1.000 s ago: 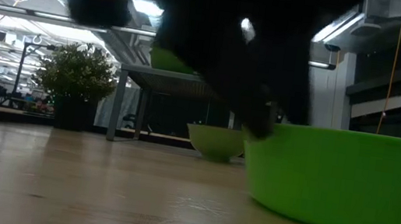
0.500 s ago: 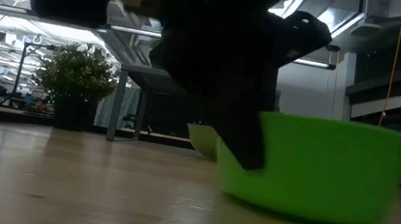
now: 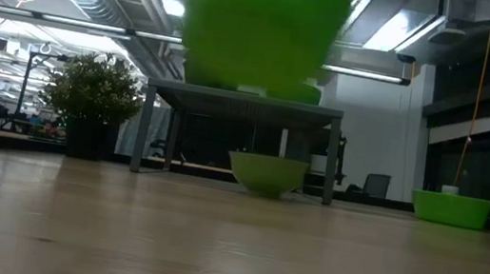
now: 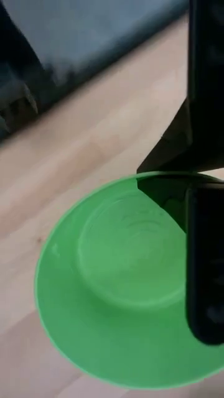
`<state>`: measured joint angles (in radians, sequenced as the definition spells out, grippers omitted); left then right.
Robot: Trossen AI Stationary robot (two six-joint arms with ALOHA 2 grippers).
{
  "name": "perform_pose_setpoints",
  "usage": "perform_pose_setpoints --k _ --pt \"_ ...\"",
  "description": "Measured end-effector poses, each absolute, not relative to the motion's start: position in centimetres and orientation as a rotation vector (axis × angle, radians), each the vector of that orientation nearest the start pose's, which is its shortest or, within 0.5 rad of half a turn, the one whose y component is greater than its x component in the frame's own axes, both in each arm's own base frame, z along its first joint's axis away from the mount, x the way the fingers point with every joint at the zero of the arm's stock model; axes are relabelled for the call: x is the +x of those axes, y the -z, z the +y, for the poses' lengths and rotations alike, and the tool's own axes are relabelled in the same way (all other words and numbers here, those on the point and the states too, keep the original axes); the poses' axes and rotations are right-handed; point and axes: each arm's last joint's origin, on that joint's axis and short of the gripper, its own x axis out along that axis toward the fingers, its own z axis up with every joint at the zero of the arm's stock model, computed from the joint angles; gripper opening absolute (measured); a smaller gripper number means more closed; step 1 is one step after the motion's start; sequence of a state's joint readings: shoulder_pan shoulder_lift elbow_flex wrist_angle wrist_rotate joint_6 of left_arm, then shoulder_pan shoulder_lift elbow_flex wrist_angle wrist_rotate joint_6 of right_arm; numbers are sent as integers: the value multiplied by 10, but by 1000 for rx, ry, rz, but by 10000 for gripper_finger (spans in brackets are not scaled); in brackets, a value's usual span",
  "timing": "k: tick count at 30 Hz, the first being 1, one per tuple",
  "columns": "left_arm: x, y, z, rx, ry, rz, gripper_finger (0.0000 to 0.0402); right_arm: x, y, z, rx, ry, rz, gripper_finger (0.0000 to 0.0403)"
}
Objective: Pick & Place Mini bowls
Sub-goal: Stack the green bowl on the green bowl
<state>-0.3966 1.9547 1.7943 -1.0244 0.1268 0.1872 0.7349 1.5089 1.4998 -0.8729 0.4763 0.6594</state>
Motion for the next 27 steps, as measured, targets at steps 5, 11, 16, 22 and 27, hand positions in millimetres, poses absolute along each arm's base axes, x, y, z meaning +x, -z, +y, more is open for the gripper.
perform_pose_setpoints --k 5,11,16,22,27 --pt "331 -328 -156 188 620 1160 3 255 -362 195 79 -112 654 194" --pt "302 -363 -157 -4 640 1124 2 281 -382 183 92 -283 458 194" --pt "303 -382 -159 -170 680 1002 2 299 -392 165 109 -390 360 194" --pt "307 -394 -155 -231 685 907 2 307 -395 152 98 -464 338 194" --pt "313 -400 -152 -279 715 839 2 309 -396 149 69 -496 323 194"
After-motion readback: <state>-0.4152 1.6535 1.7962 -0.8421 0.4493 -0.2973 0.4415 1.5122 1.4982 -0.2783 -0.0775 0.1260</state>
